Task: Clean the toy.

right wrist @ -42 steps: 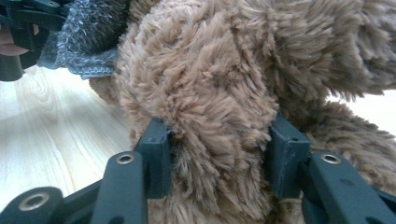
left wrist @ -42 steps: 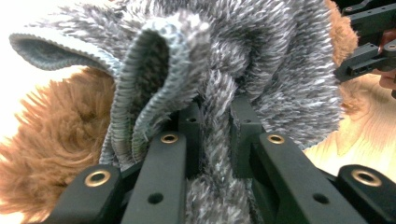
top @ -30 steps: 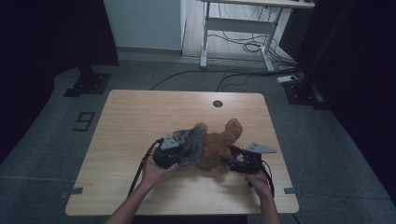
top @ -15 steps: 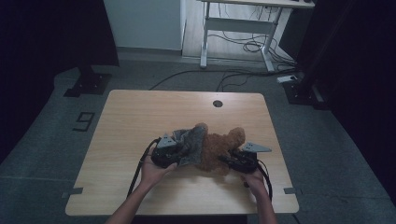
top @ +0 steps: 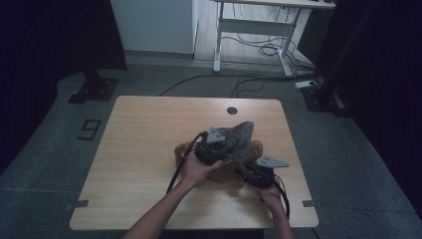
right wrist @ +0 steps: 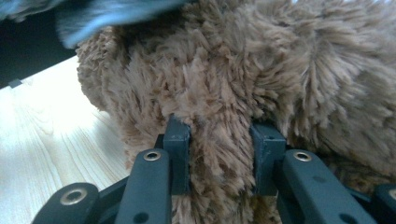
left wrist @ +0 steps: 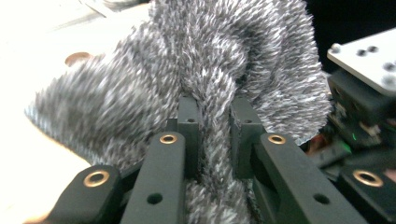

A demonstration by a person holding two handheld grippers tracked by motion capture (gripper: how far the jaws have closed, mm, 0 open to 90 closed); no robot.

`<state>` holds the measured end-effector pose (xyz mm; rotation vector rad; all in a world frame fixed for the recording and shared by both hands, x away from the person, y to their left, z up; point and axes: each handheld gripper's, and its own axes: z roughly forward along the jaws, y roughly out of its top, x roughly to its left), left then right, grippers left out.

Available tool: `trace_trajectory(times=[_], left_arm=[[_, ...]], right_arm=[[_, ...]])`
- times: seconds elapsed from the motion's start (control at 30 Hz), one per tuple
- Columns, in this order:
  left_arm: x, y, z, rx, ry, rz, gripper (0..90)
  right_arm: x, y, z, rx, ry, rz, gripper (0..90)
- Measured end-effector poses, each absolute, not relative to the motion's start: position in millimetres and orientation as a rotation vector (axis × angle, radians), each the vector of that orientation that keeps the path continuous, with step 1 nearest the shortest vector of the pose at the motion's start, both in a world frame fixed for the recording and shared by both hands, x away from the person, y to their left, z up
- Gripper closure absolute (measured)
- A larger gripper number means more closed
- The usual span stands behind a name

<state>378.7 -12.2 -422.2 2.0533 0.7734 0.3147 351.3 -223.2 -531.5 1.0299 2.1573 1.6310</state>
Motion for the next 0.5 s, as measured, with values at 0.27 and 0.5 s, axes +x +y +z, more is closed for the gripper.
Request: trace_trajectory(times=[0.27,0.5], left_arm=[[384.6,-19.5,-446.2,2.124,0.787,0.323,77.7],[375.2,28.2,-448.7,2.131,0.831,0.436,77.8]], right_arm=[[350.6,-222.5,-531.7,1.011,2.172,1.586,67.2],[350.6,-222.8,-531.3,1.020,2.170,1.596,67.6]])
